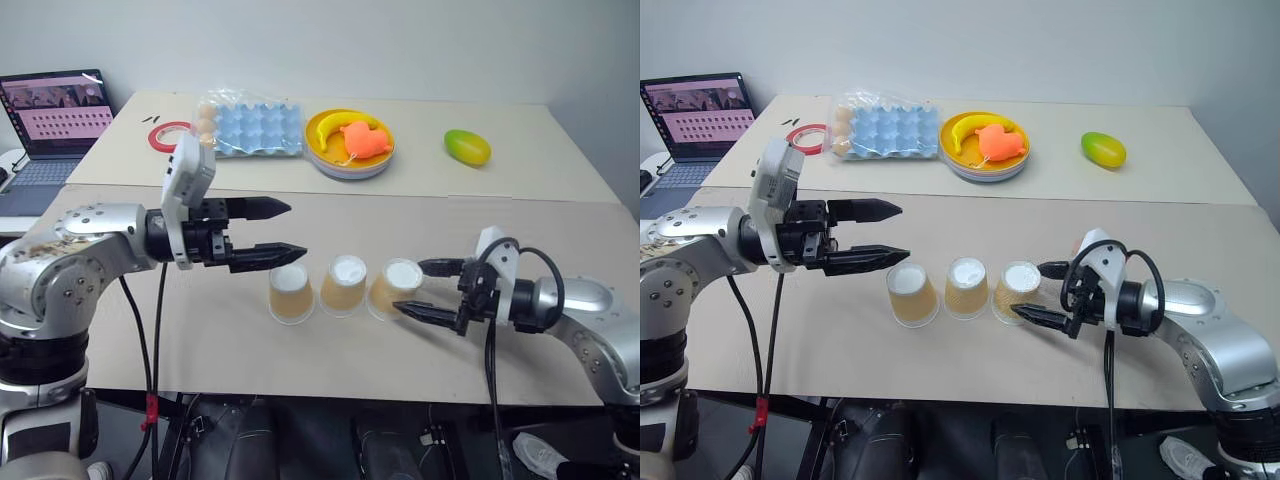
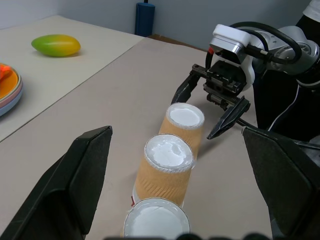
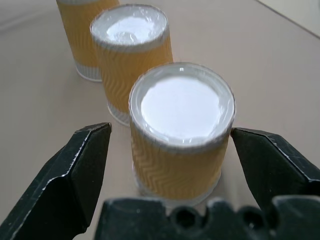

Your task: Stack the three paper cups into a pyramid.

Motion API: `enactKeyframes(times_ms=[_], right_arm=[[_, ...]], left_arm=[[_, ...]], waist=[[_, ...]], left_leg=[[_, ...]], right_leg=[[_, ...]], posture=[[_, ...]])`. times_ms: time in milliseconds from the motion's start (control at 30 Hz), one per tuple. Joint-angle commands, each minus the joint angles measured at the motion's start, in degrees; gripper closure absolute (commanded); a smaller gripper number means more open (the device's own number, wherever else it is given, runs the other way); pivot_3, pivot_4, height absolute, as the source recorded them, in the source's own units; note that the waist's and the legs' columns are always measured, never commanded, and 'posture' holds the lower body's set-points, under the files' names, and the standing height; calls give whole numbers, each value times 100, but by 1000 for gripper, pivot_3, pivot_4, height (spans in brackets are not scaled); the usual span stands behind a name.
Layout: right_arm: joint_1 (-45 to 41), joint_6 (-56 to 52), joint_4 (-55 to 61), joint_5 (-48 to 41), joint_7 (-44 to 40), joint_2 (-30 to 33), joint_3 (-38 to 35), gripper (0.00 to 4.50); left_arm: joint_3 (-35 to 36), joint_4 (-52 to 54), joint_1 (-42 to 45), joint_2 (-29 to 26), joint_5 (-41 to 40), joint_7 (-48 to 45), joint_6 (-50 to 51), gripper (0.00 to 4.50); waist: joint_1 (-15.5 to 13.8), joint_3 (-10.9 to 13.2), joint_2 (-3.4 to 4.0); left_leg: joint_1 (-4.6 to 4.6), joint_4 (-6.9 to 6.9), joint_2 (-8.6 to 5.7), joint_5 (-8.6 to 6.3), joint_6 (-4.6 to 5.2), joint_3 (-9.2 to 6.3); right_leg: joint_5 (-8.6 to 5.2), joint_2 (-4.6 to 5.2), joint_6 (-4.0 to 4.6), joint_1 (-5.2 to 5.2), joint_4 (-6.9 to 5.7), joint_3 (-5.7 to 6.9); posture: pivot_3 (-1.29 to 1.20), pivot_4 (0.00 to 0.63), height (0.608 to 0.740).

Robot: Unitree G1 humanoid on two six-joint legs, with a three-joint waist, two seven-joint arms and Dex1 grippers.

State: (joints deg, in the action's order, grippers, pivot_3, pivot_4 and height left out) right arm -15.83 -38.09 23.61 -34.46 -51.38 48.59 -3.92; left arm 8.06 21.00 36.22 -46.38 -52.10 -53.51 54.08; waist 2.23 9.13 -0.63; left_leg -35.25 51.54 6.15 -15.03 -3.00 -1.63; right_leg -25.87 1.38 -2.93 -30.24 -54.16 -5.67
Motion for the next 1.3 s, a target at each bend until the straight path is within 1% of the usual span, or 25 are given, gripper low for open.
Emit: enactKeyframes(times_ms=[33, 300, 367, 433, 467, 500, 533, 733, 833, 967, 1067, 1133, 1200, 1300], right_arm=[[-207, 103, 7, 70, 43, -64, -21, 0], [-296, 23, -20, 35, 65, -137, -12, 0], [-307, 23, -19, 43, 91, -163, 5, 507], [-319, 24, -10, 59, 109, -181, 25, 912], [-328, 16, -12, 70, 115, -187, 38, 1406], [-332, 19, -19, 85, 113, -189, 50, 1664], [-338, 25, -35, 107, 117, -189, 61, 1802], [-512, 94, -164, 145, 147, -233, 7, 1802], [-976, 92, -505, 102, 86, -188, -155, 1802], [-1630, 220, -1169, 205, -225, 208, -397, 1802], [-2183, 241, -1555, 297, -705, 609, -236, 1802], [-2690, 231, -1763, 341, -1118, 793, -16, 1802], [-3328, 128, -1992, 295, -1557, 852, 205, 1802], [-4194, -207, -2158, 62, -2212, 731, 521, 1802]], left_arm=[[116, 232, 110, -44, -141, 127, 34, 63], [144, 236, 127, -173, -226, 151, 19, 63], [144, 213, 109, -201, -226, 167, 19, 0], [114, 227, 67, -235, -172, 159, -19, 0], [108, 234, 53, -238, -165, 163, -30, 0], [108, 240, 47, -235, -170, 173, -32, 0], [113, 242, 56, -236, -184, 185, -24, 0], [136, 219, 90, -231, -228, 239, -1, 0], [138, 233, 42, -214, -220, 281, -21, 0], [258, 212, 0, -264, -255, 330, -15, 0], [436, 164, -133, -275, -286, 410, -45, 0], [463, 184, -328, -335, -149, 359, -146, 0], [459, 228, -550, -374, 80, 311, -369, 0], [549, 229, -861, -385, 259, 272, -609, 0]], waist=[[-3, 0, 0], [4, 0, 0], [4, 0, 0], [6, 0, 0], [6, 0, 0], [5, 0, 0], [5, 0, 0], [6, 0, 1], [18, 1, 2], [23, 3, 4], [10, 6, 8], [21, 12, 17], [65, 16, 24], [101, 22, 30]], left_leg=[[0, 0, 0, 0, 0, 0], [0, 1, 0, 0, 0, 0], [0, 1, 0, 0, 0, 0], [0, 1, 0, 0, 0, 0], [0, 1, 0, 0, 0, 0], [0, 1, 0, 0, 0, 0], [0, 1, 0, 0, 0, 0], [0, 5, 0, 0, 0, 0], [-1, 9, 0, 0, 0, 0], [-1, 12, -1, 0, 0, 1], [-2, 12, -3, 0, 1, 3], [-2, 13, -2, -1, 2, 3], [3, 14, 0, -2, 3, 6], [3, 11, 0, -2, 3, 8]], right_leg=[[0, 0, 0, 0, 0, 0], [0, 0, 0, -1, -4, 0], [0, 0, 0, -1, -4, 0], [0, 0, 0, -1, -4, 0], [0, 0, 0, -1, -4, 0], [0, 0, 0, -1, -4, 0], [0, 0, 0, -1, -4, 0], [0, 0, 0, 0, -6, 0], [0, 0, 0, -2, -12, 0], [-3, 0, 4, -5, -25, -1], [-5, 3, 6, -9, -30, -1], [-6, 2, 8, -10, -31, -2], [-8, 2, 12, -13, -38, -4], [-12, 2, 20, -24, -51, -6]], posture=[[0, 150, 645], [0, 150, 645], [0, 150, 645], [0, 150, 645], [0, 150, 645], [0, 150, 645], [0, 150, 645], [0, 150, 645], [0, 150, 645], [0, 150, 645], [0, 150, 645], [0, 150, 645], [0, 150, 645], [0, 150, 645]])
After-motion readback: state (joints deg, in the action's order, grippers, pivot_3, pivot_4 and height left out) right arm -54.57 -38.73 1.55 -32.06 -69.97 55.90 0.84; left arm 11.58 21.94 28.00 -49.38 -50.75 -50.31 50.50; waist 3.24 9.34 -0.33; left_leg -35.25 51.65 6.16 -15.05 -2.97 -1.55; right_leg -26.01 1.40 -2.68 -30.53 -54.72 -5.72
